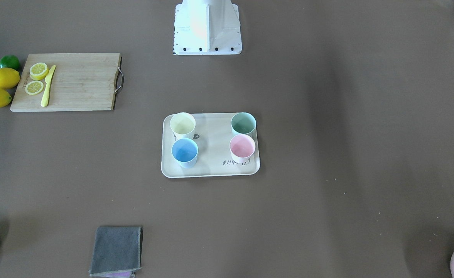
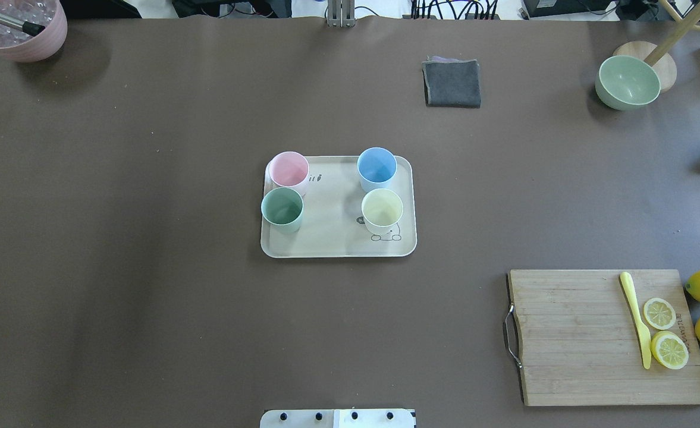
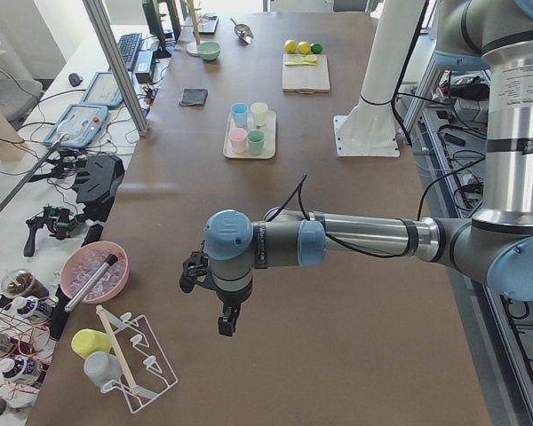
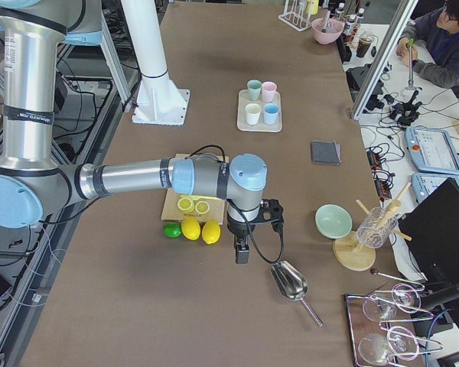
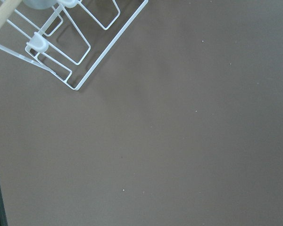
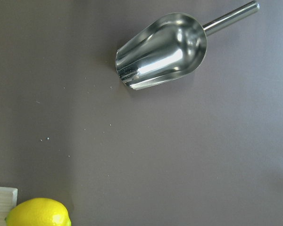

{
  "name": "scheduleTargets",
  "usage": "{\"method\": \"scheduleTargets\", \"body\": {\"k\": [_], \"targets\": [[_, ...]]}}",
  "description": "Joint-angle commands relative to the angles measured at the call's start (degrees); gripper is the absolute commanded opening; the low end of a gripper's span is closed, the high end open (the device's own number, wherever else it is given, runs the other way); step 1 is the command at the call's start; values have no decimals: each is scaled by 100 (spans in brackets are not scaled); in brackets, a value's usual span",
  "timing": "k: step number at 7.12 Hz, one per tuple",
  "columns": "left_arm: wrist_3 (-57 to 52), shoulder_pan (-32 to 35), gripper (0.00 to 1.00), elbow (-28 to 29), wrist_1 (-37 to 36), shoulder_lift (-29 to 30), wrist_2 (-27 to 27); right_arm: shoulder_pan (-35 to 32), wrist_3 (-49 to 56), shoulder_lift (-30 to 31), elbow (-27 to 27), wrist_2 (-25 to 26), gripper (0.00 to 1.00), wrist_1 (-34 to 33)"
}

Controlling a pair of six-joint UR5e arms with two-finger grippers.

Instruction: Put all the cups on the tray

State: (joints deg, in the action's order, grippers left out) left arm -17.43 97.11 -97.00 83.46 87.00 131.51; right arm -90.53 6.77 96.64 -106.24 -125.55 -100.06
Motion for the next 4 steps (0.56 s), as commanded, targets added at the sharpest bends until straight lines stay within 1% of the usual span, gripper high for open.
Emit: {"method": "scheduleTargets", "body": {"k": [1, 2, 4], "targets": [[38, 10, 98, -21, 74, -50, 6, 0, -53, -4, 7, -14, 100, 275], [21, 10, 98, 83, 65, -77, -125, 9, -53, -4, 7, -22, 100, 302], [21, 10, 98, 67, 126, -86, -135, 9, -53, -4, 7, -23, 100, 302]]}}
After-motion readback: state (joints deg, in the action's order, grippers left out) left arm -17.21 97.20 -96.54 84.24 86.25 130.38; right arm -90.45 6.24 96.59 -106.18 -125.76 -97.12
